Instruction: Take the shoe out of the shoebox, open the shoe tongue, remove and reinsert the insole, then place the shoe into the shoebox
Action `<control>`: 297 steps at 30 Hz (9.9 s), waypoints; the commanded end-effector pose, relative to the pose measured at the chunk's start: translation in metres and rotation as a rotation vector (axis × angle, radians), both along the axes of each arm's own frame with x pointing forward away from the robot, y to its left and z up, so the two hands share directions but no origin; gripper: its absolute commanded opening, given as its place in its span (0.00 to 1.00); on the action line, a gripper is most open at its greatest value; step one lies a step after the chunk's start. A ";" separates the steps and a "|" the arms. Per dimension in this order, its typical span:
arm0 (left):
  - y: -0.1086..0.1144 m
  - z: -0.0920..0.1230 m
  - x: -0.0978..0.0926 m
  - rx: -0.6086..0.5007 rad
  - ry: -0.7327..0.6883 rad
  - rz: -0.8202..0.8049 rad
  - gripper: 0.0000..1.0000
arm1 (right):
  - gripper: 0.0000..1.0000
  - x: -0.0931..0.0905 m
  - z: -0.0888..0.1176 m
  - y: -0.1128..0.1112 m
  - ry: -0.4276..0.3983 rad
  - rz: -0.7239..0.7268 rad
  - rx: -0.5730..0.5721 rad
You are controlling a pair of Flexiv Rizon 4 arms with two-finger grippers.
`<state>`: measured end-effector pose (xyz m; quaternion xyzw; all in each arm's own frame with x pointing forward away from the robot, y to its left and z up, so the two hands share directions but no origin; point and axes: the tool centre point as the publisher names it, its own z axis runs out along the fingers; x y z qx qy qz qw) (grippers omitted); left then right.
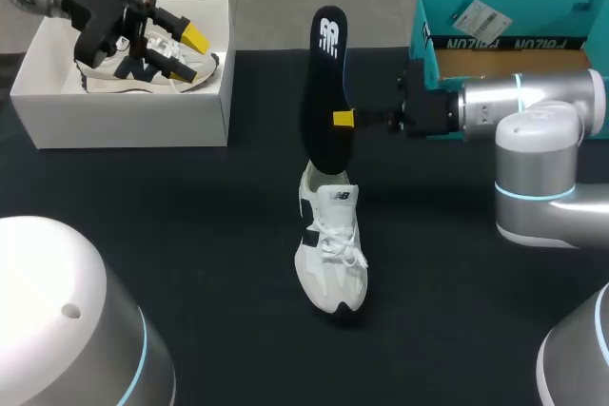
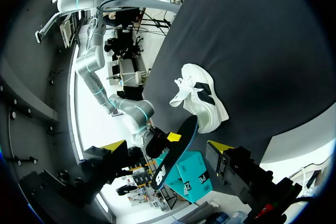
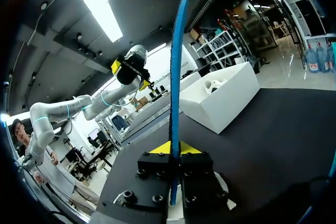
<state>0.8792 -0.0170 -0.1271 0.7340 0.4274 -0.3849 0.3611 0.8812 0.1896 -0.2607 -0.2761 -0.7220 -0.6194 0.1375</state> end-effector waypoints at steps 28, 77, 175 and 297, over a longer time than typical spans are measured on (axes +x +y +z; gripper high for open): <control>0.000 0.000 0.000 0.002 -0.002 -0.001 1.00 | 0.00 -0.004 -0.066 0.012 -0.031 0.145 -0.011; 0.000 0.000 0.000 0.002 -0.002 -0.001 1.00 | 0.00 -0.022 -0.067 0.004 -0.060 0.098 -0.092; 0.000 0.000 0.000 0.002 -0.002 -0.001 1.00 | 0.00 -0.064 -0.092 0.021 0.087 0.240 -0.247; 0.000 0.000 0.000 0.002 -0.002 -0.001 1.00 | 0.00 -0.052 -0.076 0.041 0.122 0.384 -0.281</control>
